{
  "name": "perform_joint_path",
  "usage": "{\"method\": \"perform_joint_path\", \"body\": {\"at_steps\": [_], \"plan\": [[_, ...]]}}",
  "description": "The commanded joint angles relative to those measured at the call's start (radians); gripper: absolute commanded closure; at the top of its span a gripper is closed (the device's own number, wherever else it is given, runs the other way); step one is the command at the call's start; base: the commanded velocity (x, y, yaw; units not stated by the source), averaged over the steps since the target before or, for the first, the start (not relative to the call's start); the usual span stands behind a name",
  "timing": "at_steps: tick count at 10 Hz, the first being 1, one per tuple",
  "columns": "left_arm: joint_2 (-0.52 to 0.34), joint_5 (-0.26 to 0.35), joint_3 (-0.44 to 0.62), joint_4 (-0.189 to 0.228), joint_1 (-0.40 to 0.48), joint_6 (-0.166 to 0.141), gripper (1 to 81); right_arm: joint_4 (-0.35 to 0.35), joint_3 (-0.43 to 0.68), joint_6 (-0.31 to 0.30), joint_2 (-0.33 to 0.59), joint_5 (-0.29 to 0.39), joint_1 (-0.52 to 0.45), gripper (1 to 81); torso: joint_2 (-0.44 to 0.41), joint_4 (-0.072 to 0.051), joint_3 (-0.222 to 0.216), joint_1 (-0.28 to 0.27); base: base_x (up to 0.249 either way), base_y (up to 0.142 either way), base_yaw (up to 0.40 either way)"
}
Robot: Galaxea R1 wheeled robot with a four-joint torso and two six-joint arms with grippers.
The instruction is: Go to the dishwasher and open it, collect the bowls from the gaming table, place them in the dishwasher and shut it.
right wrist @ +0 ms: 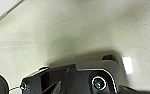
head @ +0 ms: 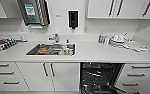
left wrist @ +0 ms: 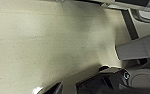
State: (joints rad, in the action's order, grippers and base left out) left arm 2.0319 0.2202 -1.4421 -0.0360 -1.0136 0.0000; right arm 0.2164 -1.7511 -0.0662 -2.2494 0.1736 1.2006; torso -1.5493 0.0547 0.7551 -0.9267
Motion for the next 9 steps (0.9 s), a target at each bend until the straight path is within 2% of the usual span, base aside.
{"method": "perform_joint_path", "body": {"at_steps": [1,3,5,6,7,9], "plan": [[0.149,-0.119,-0.165,0.036,-0.154,0.006,1.0,0.006,0.016,0.137,-0.012,-0.118,0.056,1.0,0.0,0.0,0.0,0.0,0.0,0.0,0.0],[0.244,-0.166,-0.265,0.027,-0.254,0.005,1.0,0.006,-0.029,0.154,-0.064,-0.129,0.101,1.0,0.0,0.0,0.0,0.0,0.0,0.0,0.0],[0.327,-0.17,-0.351,0.022,-0.325,-0.002,1.0,0.015,-0.057,0.147,-0.103,-0.129,0.129,1.0,0.0,0.0,0.0,0.0,0.0,0.0,0.0],[0.372,-0.204,-0.413,0.022,-0.352,-0.006,1.0,0.015,-0.066,0.147,-0.123,-0.129,0.138,1.0,0.0,0.0,0.0,0.0,0.0,0.0,0.0],[0.396,-0.237,-0.447,0.022,-0.374,-0.008,1.0,0.003,-0.068,0.151,-0.141,-0.129,0.144,1.0,0.0,0.0,0.0,0.0,0.0,0.0,0.0],[0.424,-0.249,-0.494,0.01,-0.395,-0.009,1.0,-0.012,-0.115,0.152,-0.186,-0.128,0.159,1.0,0.0,0.0,0.0,0.0,0.0,0.0,0.0]]}}
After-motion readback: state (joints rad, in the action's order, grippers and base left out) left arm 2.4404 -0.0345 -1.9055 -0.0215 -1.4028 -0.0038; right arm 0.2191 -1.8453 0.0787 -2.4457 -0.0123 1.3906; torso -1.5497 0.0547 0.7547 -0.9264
